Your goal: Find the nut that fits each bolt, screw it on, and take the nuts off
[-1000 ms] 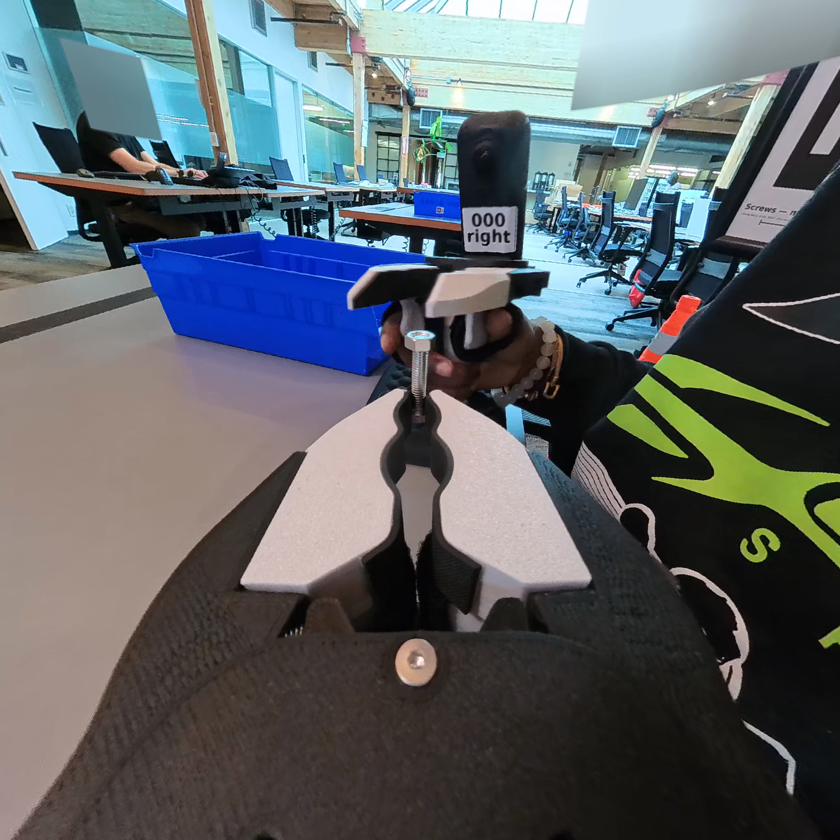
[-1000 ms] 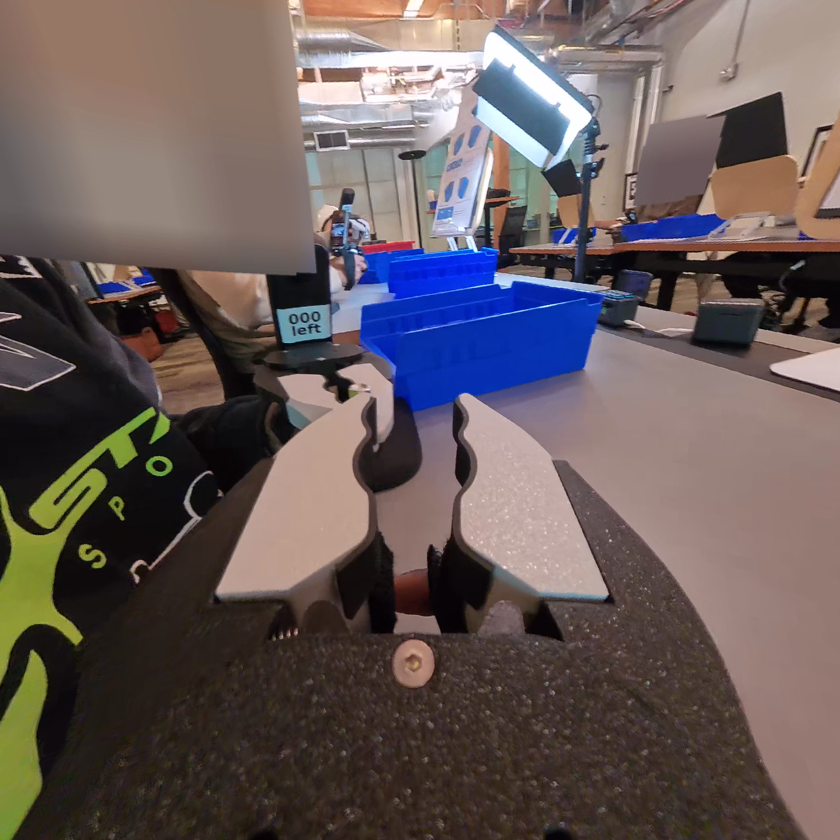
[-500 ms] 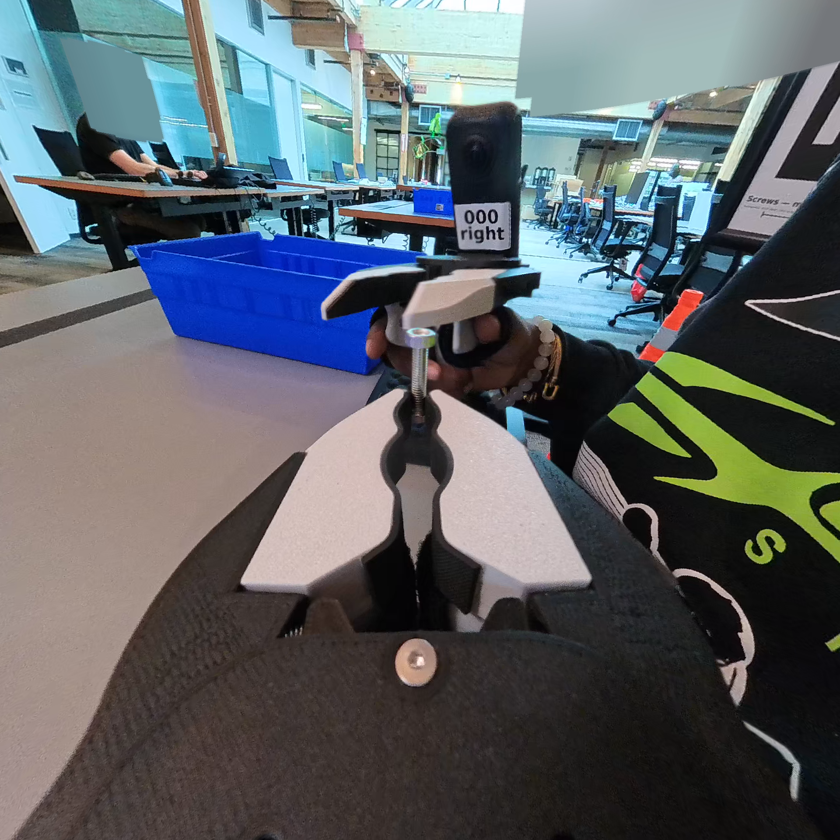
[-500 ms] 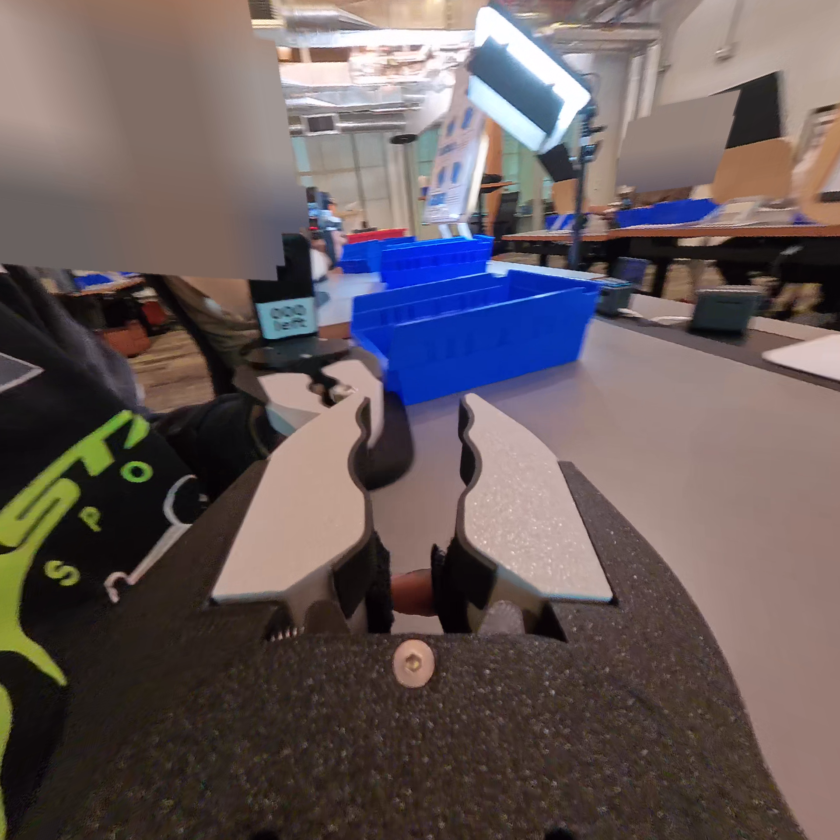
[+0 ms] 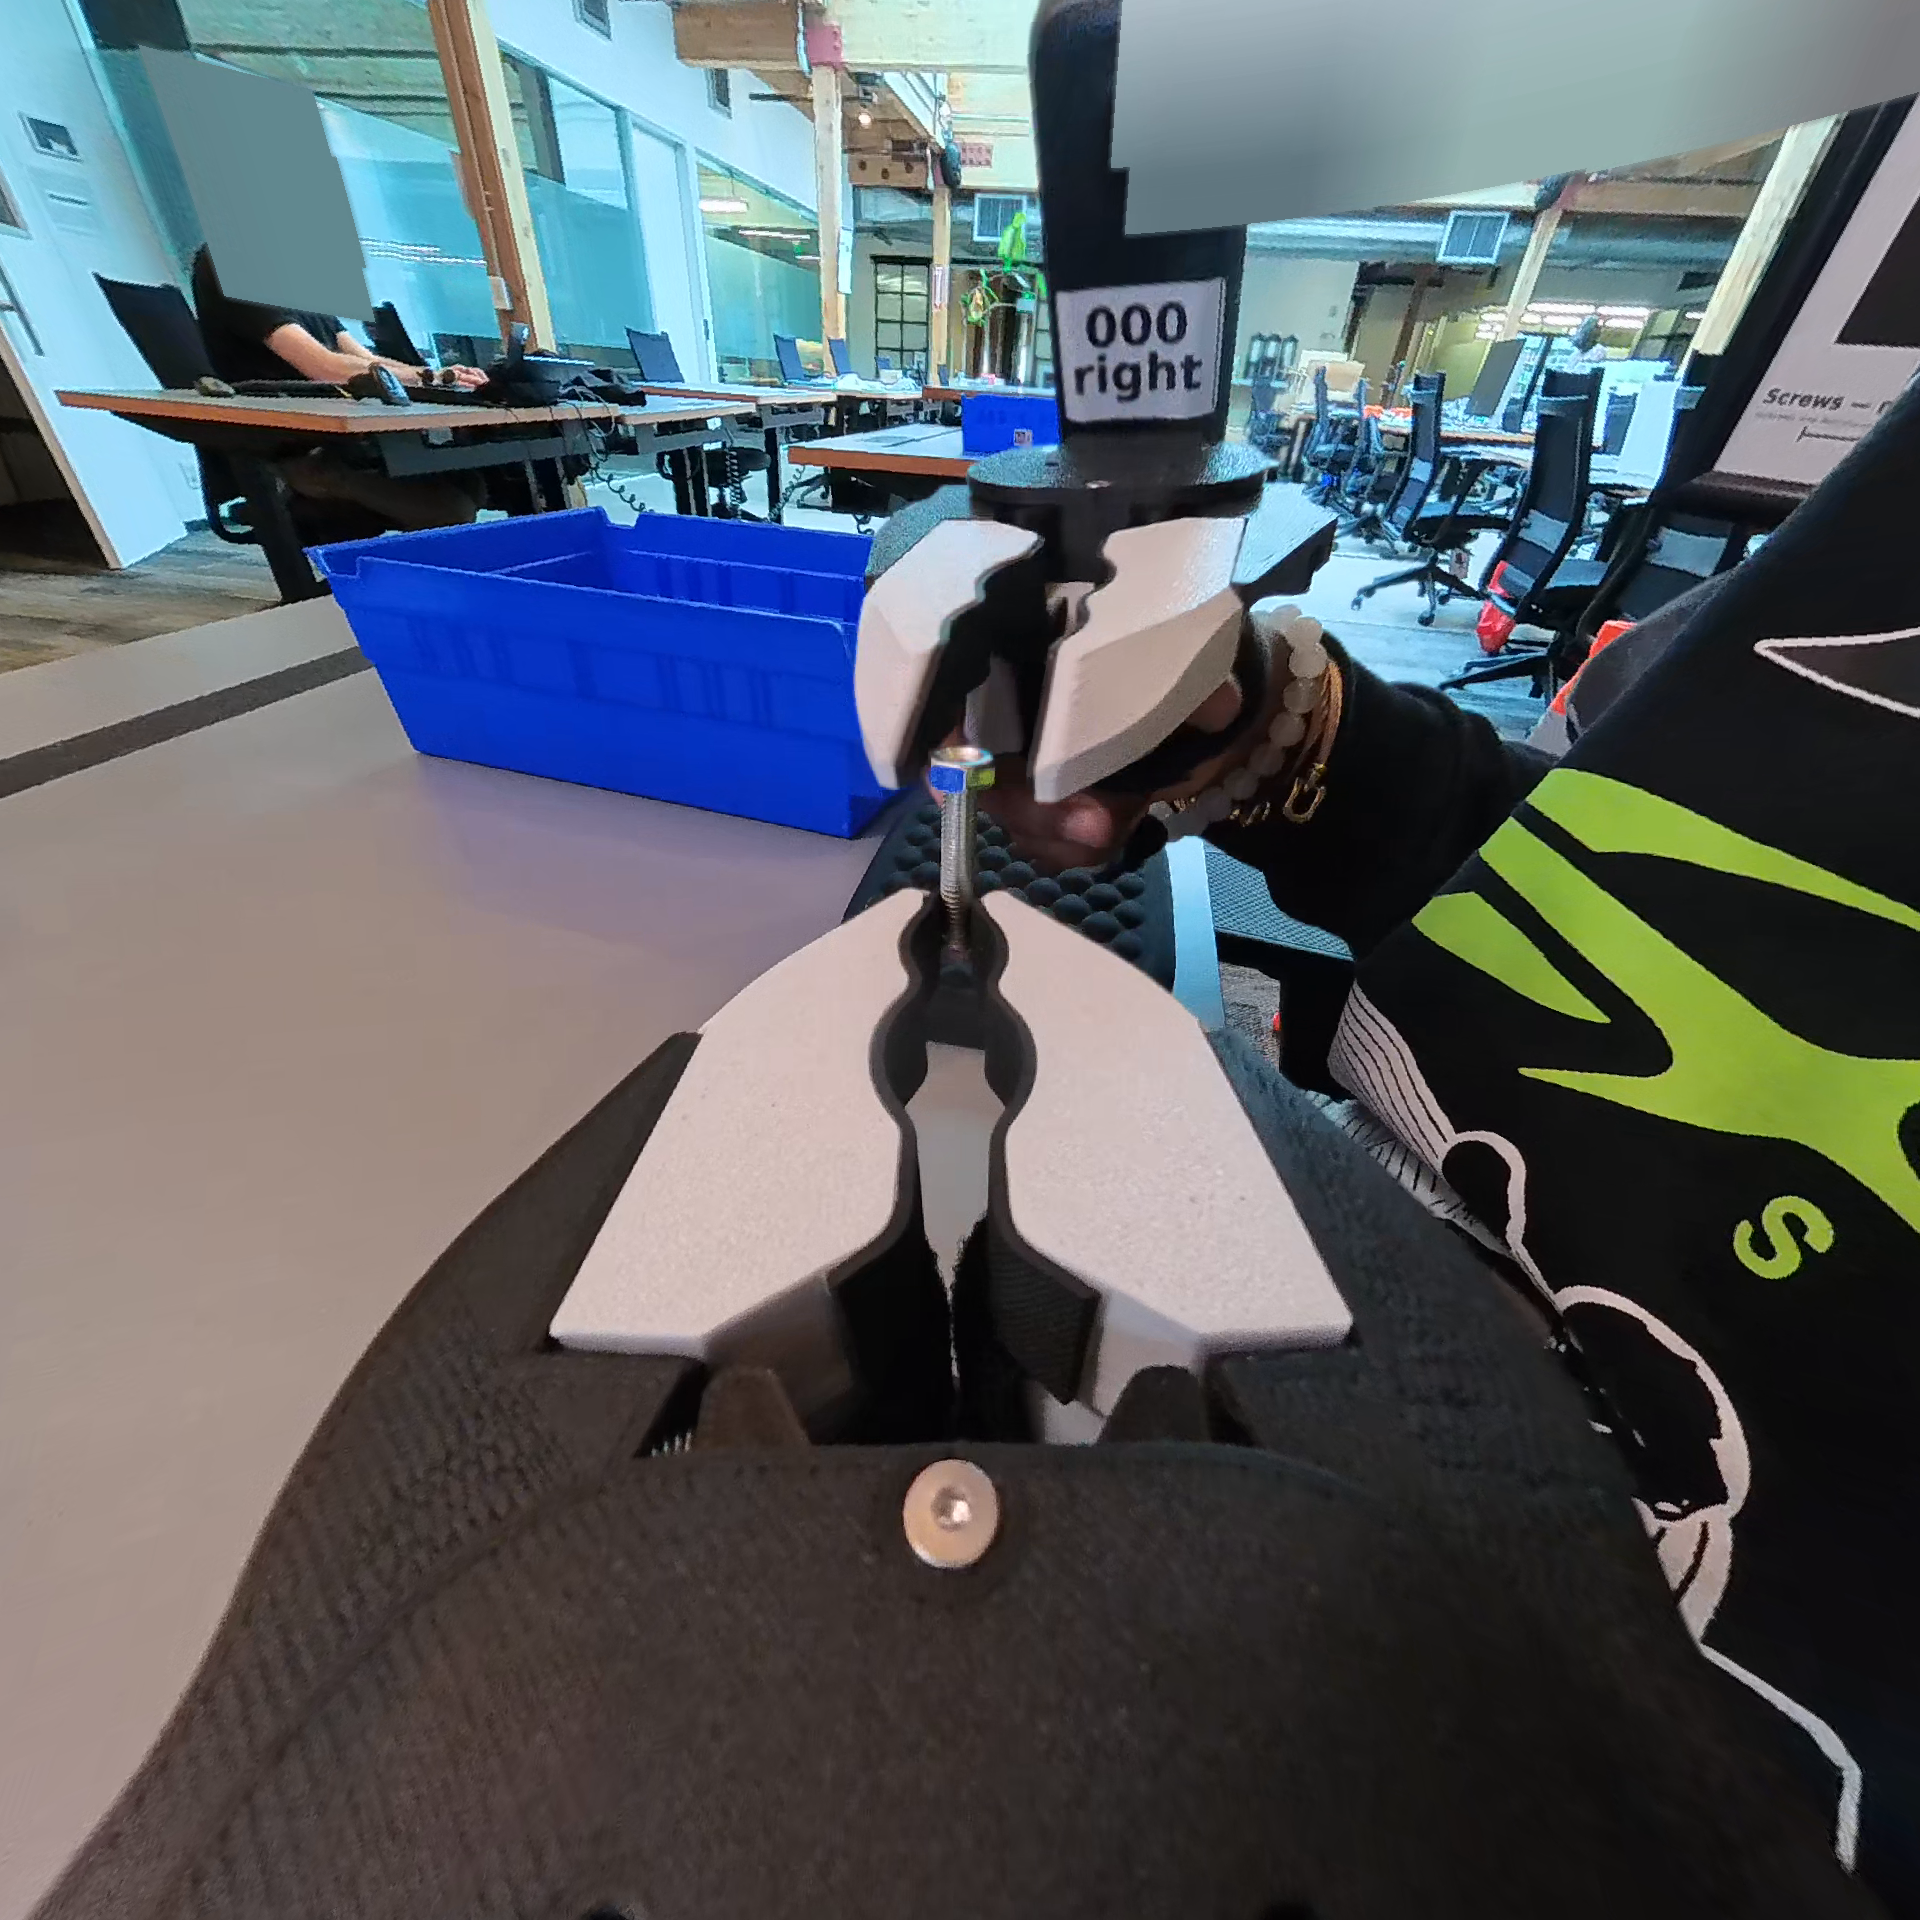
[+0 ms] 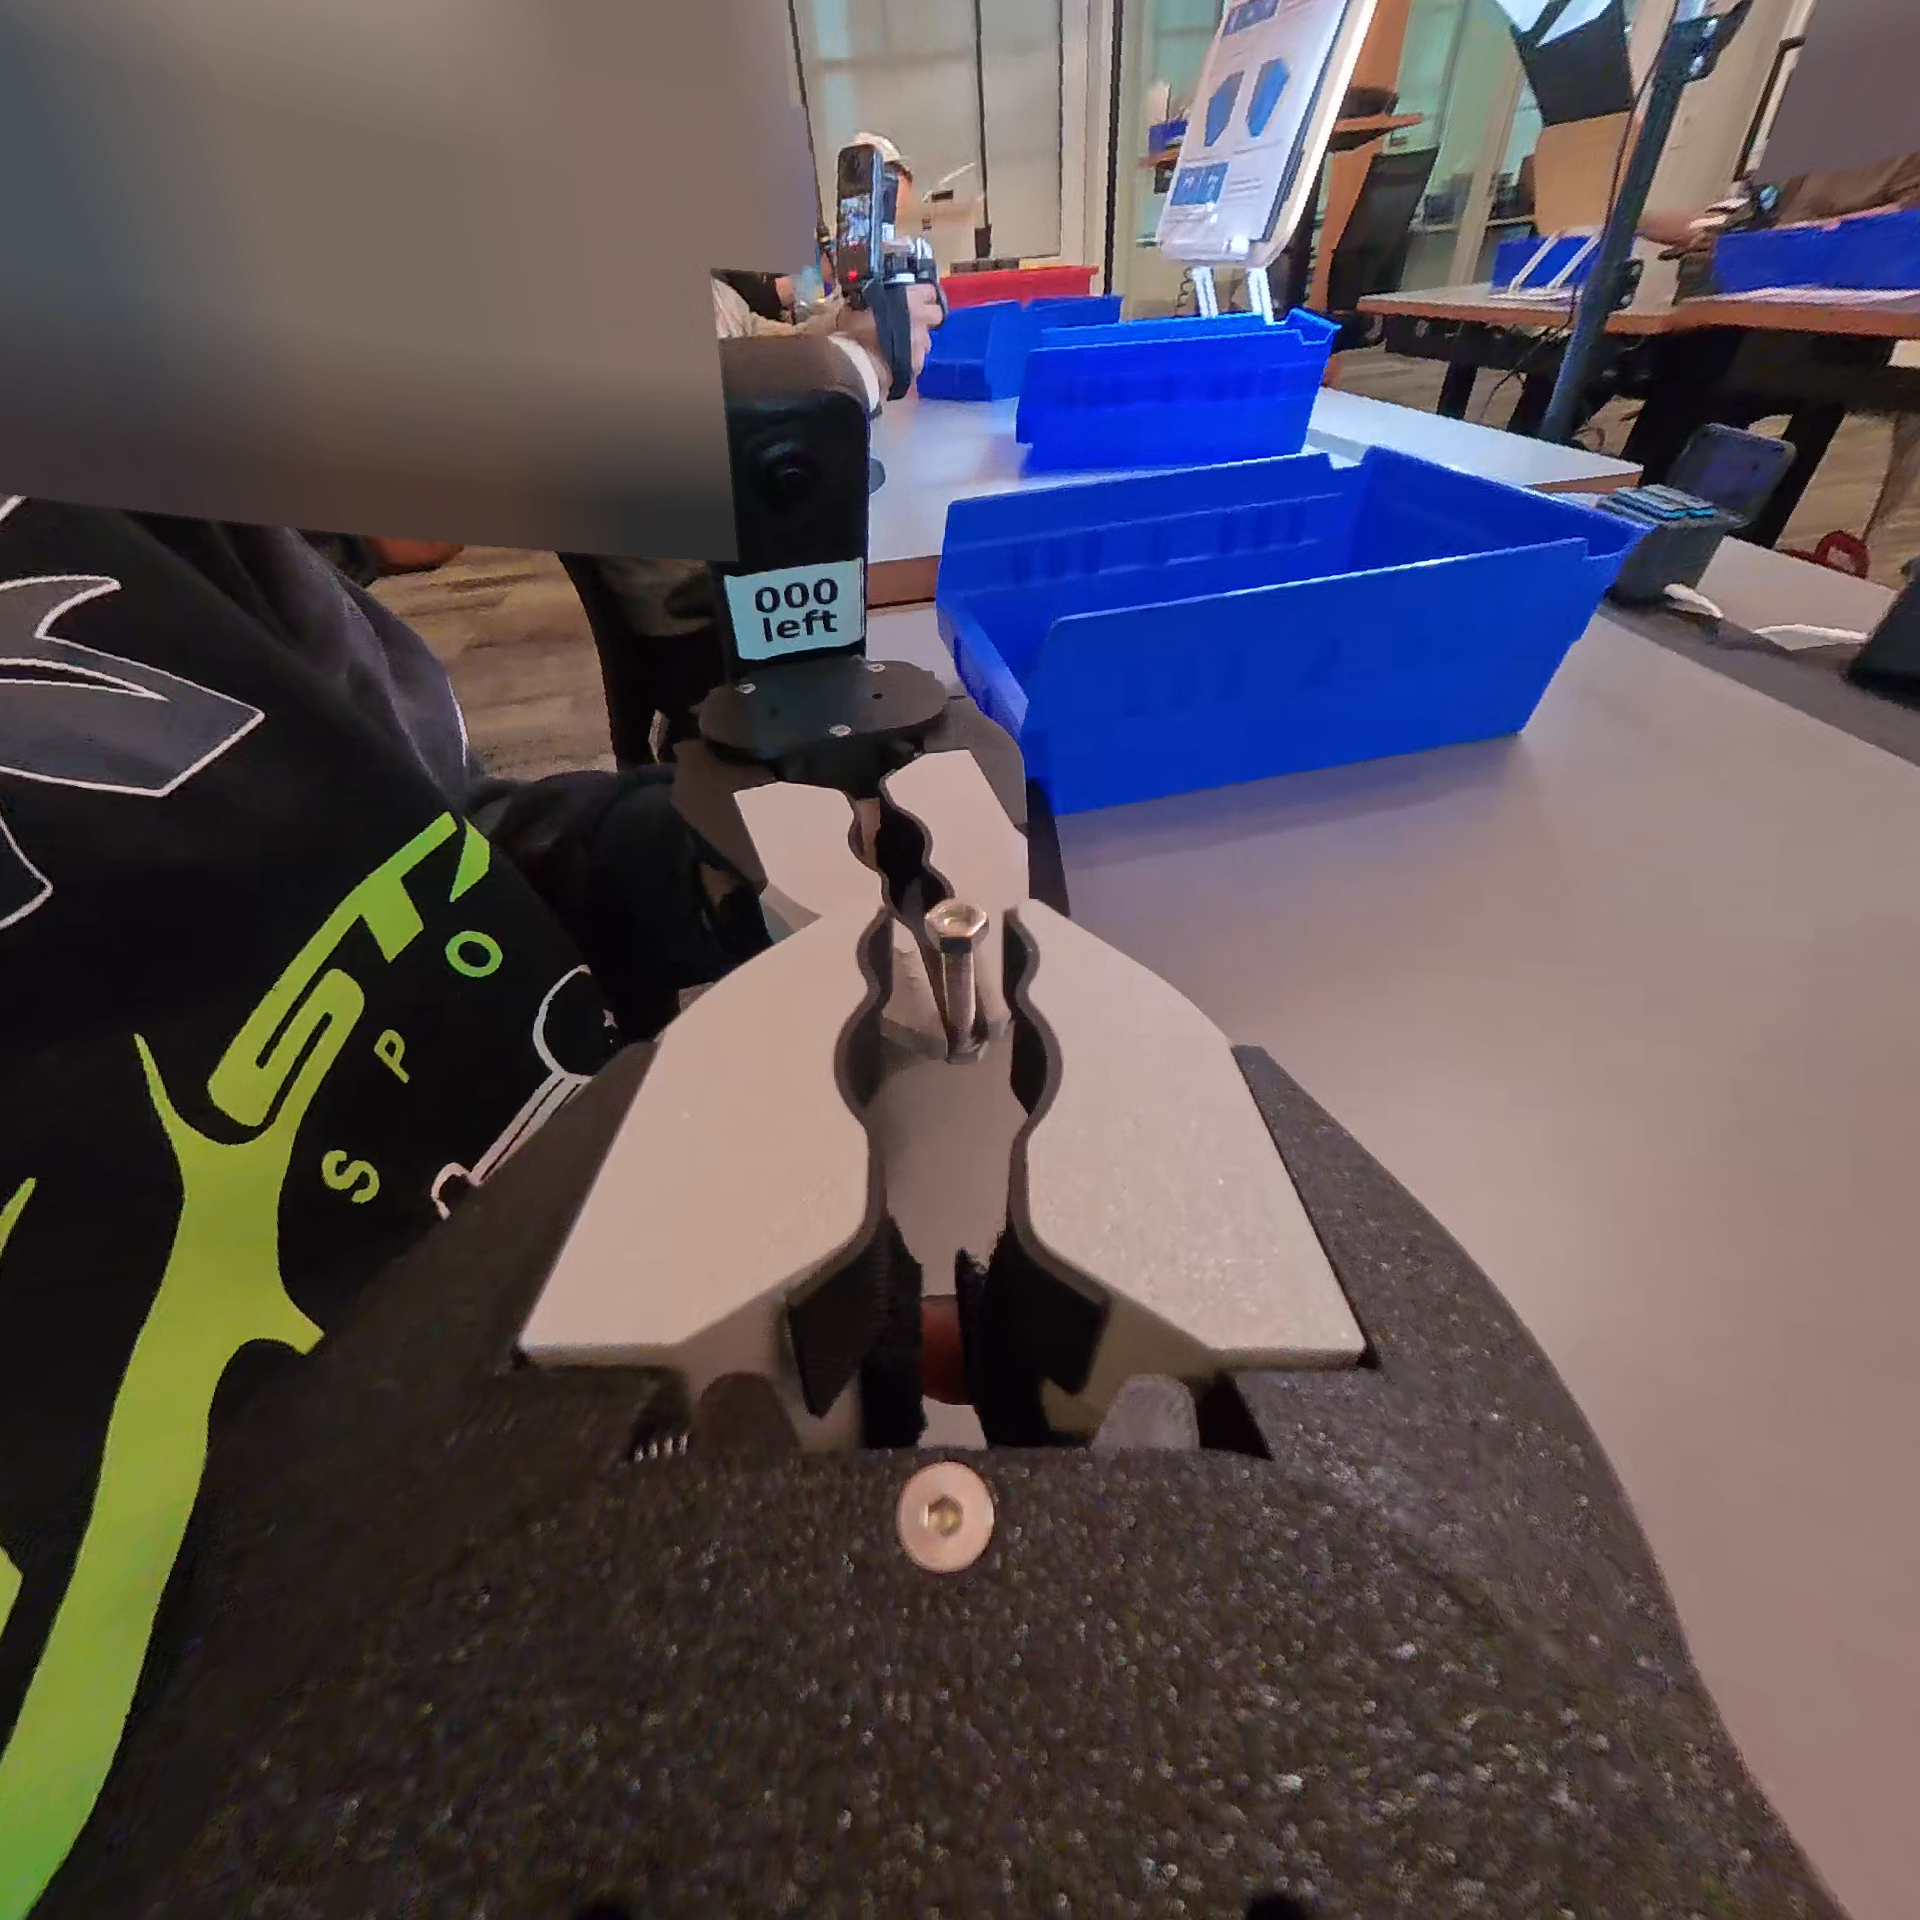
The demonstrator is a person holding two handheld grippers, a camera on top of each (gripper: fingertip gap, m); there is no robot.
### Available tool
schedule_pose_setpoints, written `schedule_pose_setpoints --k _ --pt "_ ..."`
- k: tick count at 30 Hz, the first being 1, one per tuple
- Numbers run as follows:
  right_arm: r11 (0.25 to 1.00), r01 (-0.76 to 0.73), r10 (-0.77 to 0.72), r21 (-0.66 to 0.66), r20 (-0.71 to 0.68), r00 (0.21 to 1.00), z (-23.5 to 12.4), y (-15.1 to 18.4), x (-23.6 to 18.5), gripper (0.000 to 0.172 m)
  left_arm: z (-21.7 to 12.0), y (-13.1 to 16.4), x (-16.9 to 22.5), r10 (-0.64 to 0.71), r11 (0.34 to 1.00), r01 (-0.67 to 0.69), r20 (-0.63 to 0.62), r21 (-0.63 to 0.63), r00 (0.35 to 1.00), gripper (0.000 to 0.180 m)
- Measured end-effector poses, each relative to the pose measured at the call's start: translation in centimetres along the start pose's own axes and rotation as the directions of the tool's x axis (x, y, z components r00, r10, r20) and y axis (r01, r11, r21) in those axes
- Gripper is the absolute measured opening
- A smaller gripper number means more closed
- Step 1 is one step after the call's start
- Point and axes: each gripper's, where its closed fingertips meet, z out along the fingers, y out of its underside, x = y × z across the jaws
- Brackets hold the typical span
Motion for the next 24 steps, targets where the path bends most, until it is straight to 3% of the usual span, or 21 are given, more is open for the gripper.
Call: schedule_pose_setpoints --k 5,9,11,14,19,21,24 --pt "0.997 0.071 -0.071 -0.021 0.007 0.997 -0.1 0.0 -0.1 0.011 0.0 0.0 0.3 0.0 1.0 0.0 -0.029 -0.005 1.0 0.005" --pt "0.977 0.215 -0.214 -0.001 0.085 0.973 -0.3 -0.2 -1.3 0.011 -0.1 -0.2 1.5 -0.08 0.997 0.08 -0.173 -0.006 0.982 0.005" --pt "0.969 0.247 -0.246 0.011 0.16 0.956 -0.5 -0.4 -2.3 0.011 -0.4 -0.4 2.7 -0.152 0.988 0.15 -0.304 -0.032 0.941 0.005" --pt "0.955 0.287 -0.296 0.074 0.273 0.915 -0.7 -1.2 -4.0 0.011 -1.2 -1.4 4.4 -0.258 0.963 0.26 -0.495 -0.066 0.83 0.006" --pt "0.951 0.277 -0.309 0.139 0.366 0.878 -0.5 -2.2 -5.0 0.011 -1.8 -2.3 5.4 -0.319 0.936 0.343 -0.612 -0.082 0.724 0.005" --pt "0.954 0.263 -0.297 0.142 0.356 0.886 -0.4 -2.2 -4.6 0.011 -1.7 -2.3 5.1 -0.329 0.929 0.362 -0.602 -0.07 0.727 0.005" --pt "0.969 0.21 -0.239 0.13 0.29 0.927 -0.3 -2.4 -3.1 0.017 -1.3 -2.4 3.5 -0.299 0.94 0.34 -0.49 -0.005 0.819 0.005"
